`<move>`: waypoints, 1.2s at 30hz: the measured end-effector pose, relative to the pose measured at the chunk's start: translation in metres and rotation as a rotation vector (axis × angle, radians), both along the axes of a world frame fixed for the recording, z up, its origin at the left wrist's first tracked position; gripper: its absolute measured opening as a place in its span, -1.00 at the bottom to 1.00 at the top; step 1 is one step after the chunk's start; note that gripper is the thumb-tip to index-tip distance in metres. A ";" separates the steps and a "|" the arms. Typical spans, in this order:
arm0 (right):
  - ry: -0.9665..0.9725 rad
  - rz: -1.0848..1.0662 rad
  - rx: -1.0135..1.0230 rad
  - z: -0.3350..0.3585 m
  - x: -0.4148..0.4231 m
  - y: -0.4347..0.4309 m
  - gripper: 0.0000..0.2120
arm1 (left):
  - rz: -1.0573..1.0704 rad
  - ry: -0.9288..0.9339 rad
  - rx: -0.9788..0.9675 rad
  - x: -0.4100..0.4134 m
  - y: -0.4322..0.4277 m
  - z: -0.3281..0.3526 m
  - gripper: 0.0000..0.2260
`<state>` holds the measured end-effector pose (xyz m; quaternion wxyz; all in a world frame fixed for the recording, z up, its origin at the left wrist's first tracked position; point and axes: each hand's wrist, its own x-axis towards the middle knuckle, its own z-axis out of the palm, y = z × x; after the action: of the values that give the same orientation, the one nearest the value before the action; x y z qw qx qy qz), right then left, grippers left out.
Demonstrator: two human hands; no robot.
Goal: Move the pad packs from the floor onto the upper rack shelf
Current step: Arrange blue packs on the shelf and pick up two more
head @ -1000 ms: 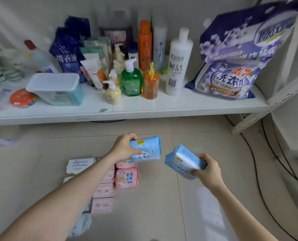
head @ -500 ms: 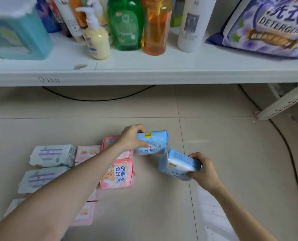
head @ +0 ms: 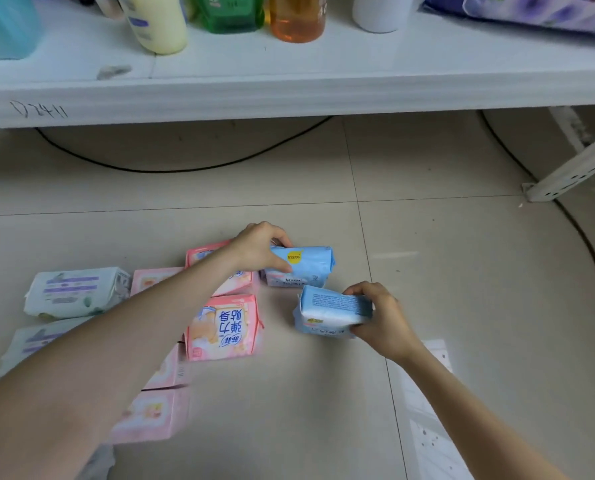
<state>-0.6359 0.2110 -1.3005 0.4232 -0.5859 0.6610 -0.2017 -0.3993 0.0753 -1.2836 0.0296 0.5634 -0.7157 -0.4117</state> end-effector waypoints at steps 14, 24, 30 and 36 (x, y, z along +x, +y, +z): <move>-0.258 -0.089 0.028 -0.020 0.040 -0.012 -0.12 | -0.122 -0.041 0.138 0.001 -0.016 0.000 -0.69; -0.281 -0.124 0.021 -0.026 0.044 -0.013 -0.09 | -0.120 -0.057 0.137 0.002 -0.014 0.000 -0.71; -0.278 -0.129 0.023 -0.028 0.043 -0.012 -0.08 | -0.112 -0.052 0.152 0.002 -0.014 0.001 -0.70; -0.179 -0.103 0.056 -0.019 0.037 -0.007 -0.07 | -0.125 -0.061 0.117 0.003 -0.009 0.003 -0.74</move>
<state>-0.5985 0.2039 -1.3199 0.4858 -0.5187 0.6552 -0.2563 -0.3965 0.0662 -1.2806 -0.0507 0.5306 -0.7249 -0.4364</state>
